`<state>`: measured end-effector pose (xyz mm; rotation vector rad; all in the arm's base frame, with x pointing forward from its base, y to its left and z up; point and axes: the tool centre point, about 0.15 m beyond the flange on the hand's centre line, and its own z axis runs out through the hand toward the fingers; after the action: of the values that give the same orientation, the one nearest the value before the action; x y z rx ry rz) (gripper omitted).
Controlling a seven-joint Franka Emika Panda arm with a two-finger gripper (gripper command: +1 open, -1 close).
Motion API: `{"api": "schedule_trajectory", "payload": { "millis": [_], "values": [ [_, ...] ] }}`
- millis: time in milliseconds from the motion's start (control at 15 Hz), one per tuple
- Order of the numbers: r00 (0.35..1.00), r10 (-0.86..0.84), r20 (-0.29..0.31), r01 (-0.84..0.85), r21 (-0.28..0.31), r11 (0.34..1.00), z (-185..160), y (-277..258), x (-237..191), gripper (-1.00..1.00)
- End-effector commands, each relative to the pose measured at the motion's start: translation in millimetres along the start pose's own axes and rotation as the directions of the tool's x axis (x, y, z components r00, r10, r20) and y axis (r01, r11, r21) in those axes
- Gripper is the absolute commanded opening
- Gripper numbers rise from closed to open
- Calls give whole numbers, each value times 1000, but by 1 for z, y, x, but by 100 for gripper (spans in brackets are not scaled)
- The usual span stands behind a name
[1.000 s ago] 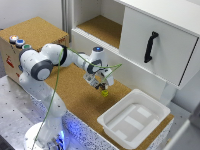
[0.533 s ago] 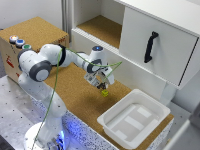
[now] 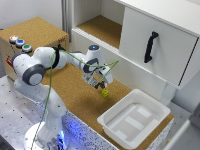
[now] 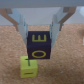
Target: Put the grasped purple block on top of the yellow block
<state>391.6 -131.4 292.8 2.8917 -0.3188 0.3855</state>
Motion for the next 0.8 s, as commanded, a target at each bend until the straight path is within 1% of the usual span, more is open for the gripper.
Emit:
{"api": "schedule_trajectory", "payload": {
  "millis": [0,67,133,267,333,400,600,733],
  "values": [
    [996,-92,14,92,45,995,52,46,30,-100],
    [990,-143,2,142,67,988,57,48,34,-100],
    [984,-180,4,178,99,979,61,49,38,-100],
    [972,-234,-25,236,141,962,58,46,44,-100],
    [970,-243,-28,244,159,957,56,43,45,-100],
    [969,-244,-35,246,172,954,54,38,44,-100],
    [974,-224,-26,224,197,954,43,22,39,-100],
    [976,-217,-12,215,190,958,38,14,32,-100]
  ]
}}
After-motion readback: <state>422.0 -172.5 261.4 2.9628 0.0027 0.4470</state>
